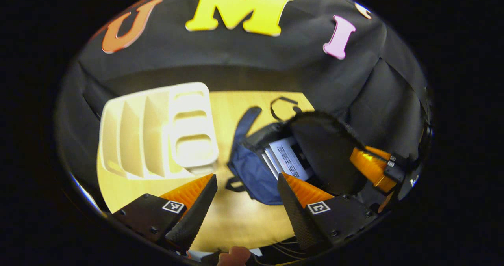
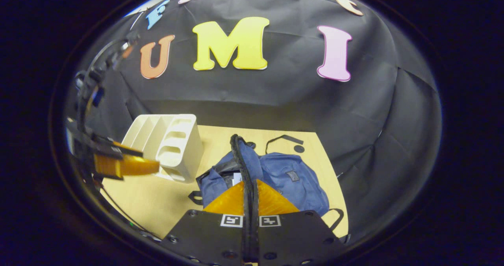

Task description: Open the schoolbag, grab two books from the bookshelf and put them into the schoolbag.

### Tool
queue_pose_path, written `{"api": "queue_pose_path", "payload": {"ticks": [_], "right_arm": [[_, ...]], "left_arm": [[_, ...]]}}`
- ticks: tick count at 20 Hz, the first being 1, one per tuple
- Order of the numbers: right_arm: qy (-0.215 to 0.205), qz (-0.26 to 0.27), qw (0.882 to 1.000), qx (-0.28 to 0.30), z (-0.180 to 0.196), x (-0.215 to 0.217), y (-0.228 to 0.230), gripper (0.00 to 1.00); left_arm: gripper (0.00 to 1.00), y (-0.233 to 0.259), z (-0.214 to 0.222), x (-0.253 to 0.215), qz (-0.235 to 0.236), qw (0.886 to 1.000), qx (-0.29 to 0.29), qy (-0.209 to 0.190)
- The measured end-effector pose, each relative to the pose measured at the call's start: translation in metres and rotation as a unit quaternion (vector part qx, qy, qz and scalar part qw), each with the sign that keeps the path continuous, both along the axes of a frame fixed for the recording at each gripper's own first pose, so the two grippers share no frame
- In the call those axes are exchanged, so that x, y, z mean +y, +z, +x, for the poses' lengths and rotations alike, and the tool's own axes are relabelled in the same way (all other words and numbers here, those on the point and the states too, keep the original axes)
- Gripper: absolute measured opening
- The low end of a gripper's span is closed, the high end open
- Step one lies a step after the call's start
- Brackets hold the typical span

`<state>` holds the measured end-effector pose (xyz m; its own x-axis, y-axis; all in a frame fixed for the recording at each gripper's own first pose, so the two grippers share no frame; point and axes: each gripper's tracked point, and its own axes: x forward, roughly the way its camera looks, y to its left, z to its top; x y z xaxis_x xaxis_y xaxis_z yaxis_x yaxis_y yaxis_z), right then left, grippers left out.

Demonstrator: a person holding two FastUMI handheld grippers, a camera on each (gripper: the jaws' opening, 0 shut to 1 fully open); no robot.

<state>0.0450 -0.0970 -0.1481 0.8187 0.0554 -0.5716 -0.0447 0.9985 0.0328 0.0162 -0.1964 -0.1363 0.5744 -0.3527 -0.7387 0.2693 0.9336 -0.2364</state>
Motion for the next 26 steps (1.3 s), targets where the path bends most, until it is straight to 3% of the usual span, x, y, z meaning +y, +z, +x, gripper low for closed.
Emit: {"api": "queue_pose_path", "payload": {"ticks": [4, 5, 6, 7, 10, 15, 19, 23, 26], "right_arm": [[0.005, 0.018, 1.0, 0.0, -0.001, 0.024, -0.007, 0.04], [0.008, 0.022, 1.0, -0.002, -0.002, 0.031, -0.002, 0.09], [0.013, 0.031, 0.999, -0.006, -0.003, 0.04, 0.002, 0.06], [0.02, 0.042, 0.999, -0.012, -0.002, 0.051, 0.008, 0.18], [0.026, 0.055, 0.997, -0.043, 0.002, 0.066, 0.032, 0.39], [0.027, 0.057, 0.986, -0.154, 0.016, 0.077, 0.113, 0.99], [0.013, 0.033, 0.965, -0.261, 0.022, 0.078, 0.188, 0.97], [-0.012, 0.034, 0.942, -0.332, 0.018, 0.081, 0.243, 0.96], [-0.033, 0.036, 0.93, -0.363, 0.013, 0.075, 0.26, 0.97]], "left_arm": [[0.97, 0.052, 0.027, 0.04, 0.001, 0.991, -0.124, 0.048], [0.97, 0.067, 0.034, 0.05, 0.007, 0.986, -0.154, 0.062], [0.96, 0.082, 0.041, 0.053, 0.015, 0.98, -0.181, 0.075], [0.98, 0.099, 0.048, 0.059, 0.017, 0.975, -0.202, 0.088], [0.98, 0.143, 0.053, 0.077, -0.002, 0.962, -0.241, 0.125], [0.98, 0.198, 0.063, 0.112, -0.019, 0.929, -0.327, 0.172], [1.0, 0.249, 0.073, 0.133, 0.009, 0.9, -0.395, 0.184], [0.97, 0.271, 0.058, 0.13, 0.011, 0.893, -0.409, 0.187], [0.97, 0.278, 0.052, 0.134, 0.003, 0.889, -0.414, 0.195]]}}
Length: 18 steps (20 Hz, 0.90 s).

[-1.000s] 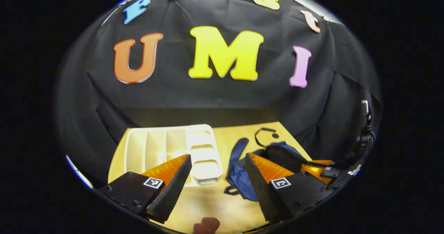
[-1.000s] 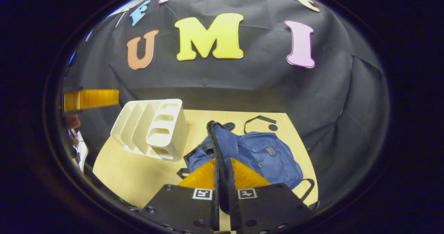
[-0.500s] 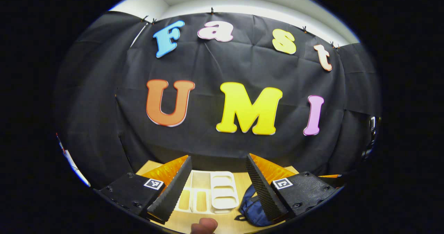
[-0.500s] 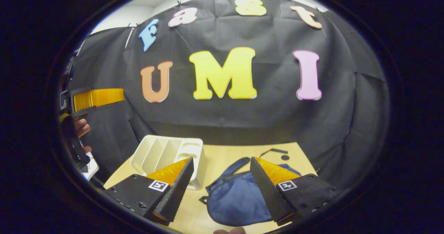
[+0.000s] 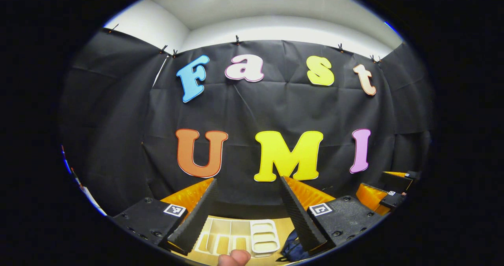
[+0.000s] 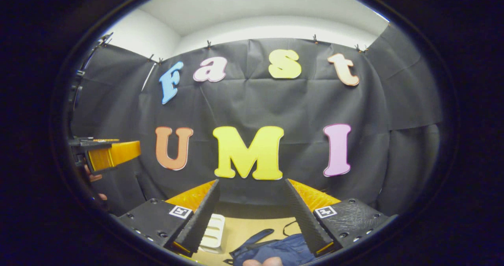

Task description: Open the schoolbag, grab two books from the bookshelf and put them into the schoolbag.

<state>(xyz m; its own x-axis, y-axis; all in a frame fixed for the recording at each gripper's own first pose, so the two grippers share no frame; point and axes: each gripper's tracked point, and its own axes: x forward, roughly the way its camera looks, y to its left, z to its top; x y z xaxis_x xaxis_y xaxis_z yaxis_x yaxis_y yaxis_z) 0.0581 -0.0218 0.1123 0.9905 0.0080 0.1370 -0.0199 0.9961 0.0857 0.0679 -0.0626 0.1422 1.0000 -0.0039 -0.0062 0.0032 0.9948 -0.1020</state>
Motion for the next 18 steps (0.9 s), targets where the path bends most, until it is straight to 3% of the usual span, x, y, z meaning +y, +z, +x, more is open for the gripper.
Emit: {"api": "queue_pose_path", "payload": {"ticks": [5, 9, 18], "right_arm": [[-0.007, 0.017, 1.0, -0.002, -0.003, 0.0, -0.003, 0.96], [-0.002, 0.024, 1.0, 0.012, 0.0, 0.003, -0.016, 0.95], [-0.009, 0.002, 1.0, -0.004, 0.006, -0.002, -0.012, 0.96]], "left_arm": [[0.98, -0.017, -0.007, 0.001, -0.022, 1.0, 0.019, 0.008], [0.98, -0.02, -0.008, 0.009, -0.006, 1.0, 0.016, 0.025], [0.98, -0.032, 0.0, -0.005, -0.02, 0.999, 0.027, 0.017]]}}
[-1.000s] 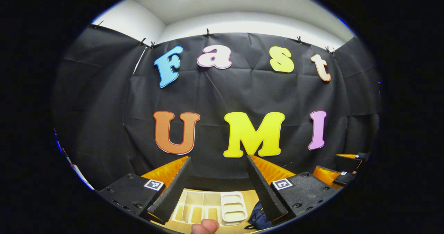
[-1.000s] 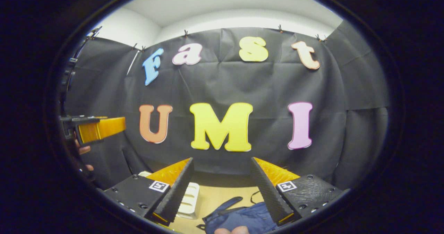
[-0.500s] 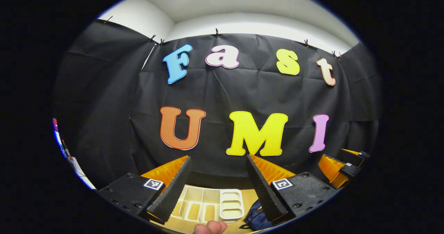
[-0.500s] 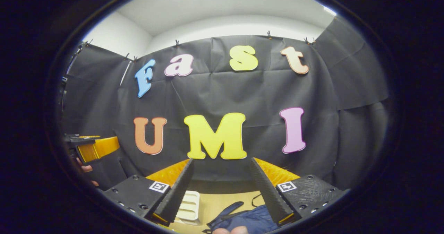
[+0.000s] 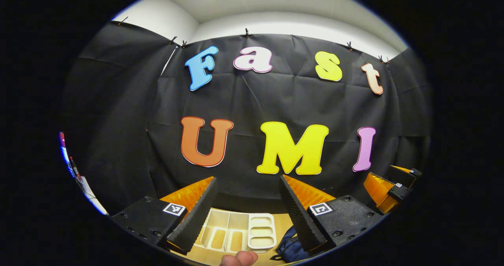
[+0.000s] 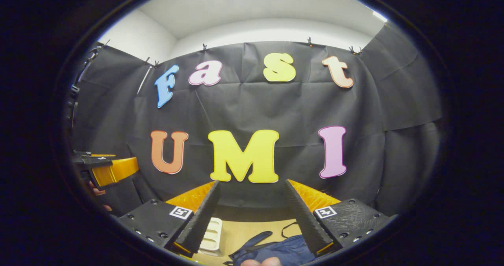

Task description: Open the schoolbag, grab two books from the bookshelf and put them into the schoolbag.

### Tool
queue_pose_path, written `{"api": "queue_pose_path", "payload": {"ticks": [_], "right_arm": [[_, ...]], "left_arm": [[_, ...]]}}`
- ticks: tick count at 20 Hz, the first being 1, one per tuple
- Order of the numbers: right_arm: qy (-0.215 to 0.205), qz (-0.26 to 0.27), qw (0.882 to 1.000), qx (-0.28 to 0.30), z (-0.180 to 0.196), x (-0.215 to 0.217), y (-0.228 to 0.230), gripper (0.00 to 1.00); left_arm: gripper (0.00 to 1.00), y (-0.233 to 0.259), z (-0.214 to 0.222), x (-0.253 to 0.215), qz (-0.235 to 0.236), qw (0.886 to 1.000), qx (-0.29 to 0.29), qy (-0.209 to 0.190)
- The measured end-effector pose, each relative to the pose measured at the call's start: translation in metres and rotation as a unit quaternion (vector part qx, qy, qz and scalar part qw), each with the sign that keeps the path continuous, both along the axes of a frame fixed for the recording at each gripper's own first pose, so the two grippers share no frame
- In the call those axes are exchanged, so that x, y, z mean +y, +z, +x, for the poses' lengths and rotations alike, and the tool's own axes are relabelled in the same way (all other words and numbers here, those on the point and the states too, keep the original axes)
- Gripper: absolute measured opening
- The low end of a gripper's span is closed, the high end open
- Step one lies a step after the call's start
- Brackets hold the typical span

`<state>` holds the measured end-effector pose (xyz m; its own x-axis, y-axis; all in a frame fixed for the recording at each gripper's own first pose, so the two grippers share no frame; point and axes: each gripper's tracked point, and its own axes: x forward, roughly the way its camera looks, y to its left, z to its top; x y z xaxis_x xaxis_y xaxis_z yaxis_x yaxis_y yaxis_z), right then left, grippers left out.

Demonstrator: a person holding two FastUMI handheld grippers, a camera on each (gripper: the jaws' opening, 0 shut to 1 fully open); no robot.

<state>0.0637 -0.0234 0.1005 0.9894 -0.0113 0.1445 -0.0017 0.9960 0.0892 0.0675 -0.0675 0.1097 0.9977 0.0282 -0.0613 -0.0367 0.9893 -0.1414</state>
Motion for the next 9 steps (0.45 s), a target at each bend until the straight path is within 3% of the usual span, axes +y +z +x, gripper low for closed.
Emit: {"api": "queue_pose_path", "payload": {"ticks": [9], "right_arm": [[-0.009, -0.003, 1.0, 0.008, 0.0027, -0.005, -0.0064, 0.94]], "left_arm": [[0.98, 0.0073, 0.0075, -0.0077, 0.02, 1.0, -0.017, -0.014]]}}
